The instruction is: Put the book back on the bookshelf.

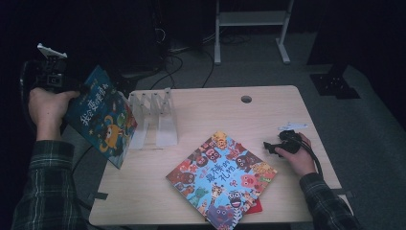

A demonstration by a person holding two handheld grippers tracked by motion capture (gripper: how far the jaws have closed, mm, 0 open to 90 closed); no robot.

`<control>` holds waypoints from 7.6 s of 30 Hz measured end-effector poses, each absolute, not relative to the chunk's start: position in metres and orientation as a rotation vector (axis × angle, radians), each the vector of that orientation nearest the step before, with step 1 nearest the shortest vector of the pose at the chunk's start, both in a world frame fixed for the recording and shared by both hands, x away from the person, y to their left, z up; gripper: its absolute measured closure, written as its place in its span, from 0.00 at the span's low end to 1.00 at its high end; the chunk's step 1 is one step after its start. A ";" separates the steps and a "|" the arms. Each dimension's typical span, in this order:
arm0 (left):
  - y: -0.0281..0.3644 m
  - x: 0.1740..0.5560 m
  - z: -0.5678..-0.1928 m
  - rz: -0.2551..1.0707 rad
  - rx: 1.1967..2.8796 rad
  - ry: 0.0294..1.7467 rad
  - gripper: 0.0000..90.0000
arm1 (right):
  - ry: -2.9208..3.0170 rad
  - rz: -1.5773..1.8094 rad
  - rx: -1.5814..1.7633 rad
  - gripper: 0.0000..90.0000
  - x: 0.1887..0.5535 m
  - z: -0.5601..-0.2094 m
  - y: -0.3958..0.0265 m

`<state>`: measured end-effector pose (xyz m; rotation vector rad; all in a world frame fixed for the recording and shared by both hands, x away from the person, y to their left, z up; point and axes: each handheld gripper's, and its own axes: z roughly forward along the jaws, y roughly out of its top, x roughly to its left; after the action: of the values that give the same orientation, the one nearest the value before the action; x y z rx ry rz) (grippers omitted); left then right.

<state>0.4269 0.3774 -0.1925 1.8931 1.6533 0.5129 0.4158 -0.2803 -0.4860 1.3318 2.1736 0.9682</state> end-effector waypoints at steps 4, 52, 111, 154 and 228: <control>0.375 0.423 -0.187 0.544 1.896 1.636 0.81 | 2.174 0.968 1.332 0.17 0.416 -0.486 -0.280; 0.275 0.396 -0.255 0.344 2.227 1.319 0.91 | 2.174 0.968 1.333 0.17 0.415 -0.486 -0.280; 0.180 0.336 -0.431 -0.037 2.393 0.901 0.02 | 2.311 1.029 1.275 0.33 0.355 -0.457 -0.293; 0.163 0.315 -0.436 -0.136 2.432 0.804 0.02 | 2.356 1.064 1.291 0.28 0.343 -0.463 -0.292; 0.142 0.355 -0.458 -0.187 2.282 0.898 0.01 | 2.553 1.284 1.185 0.14 0.348 -0.470 -0.236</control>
<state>0.3555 0.1421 -0.4580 2.2822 0.8975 -0.1870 0.3484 -0.2355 -0.4696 1.1851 2.5526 1.2844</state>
